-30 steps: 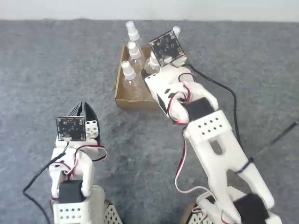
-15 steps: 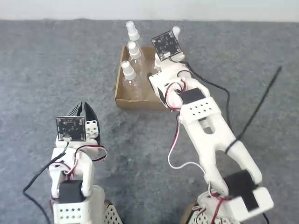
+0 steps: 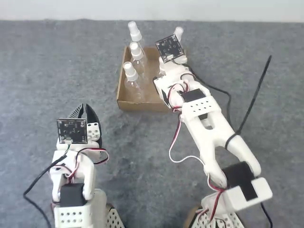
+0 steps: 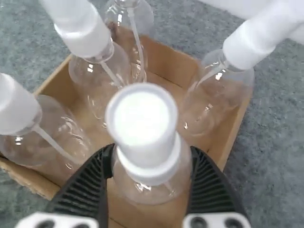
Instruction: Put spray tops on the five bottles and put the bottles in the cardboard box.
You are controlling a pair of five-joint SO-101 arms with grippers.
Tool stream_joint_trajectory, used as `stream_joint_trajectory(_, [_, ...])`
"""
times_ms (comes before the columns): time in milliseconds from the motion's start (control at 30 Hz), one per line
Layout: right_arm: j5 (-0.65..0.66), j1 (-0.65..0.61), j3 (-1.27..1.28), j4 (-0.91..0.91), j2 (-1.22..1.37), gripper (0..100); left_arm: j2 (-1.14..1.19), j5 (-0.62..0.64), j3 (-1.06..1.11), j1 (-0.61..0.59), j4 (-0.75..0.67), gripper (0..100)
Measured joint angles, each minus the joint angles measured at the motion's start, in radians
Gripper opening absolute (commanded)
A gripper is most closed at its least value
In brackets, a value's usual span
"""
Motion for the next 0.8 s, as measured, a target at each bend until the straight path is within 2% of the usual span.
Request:
stream_joint_trajectory(333, [-0.003, 0.0, -0.074, -0.008, 0.107, 0.6, 0.0, 0.0, 0.0, 0.0, 0.0, 3])
stream_joint_trajectory(800, [-0.003, 0.02, -0.074, -0.008, 0.107, 0.6, 0.0, 0.0, 0.0, 0.0, 0.0, 3])
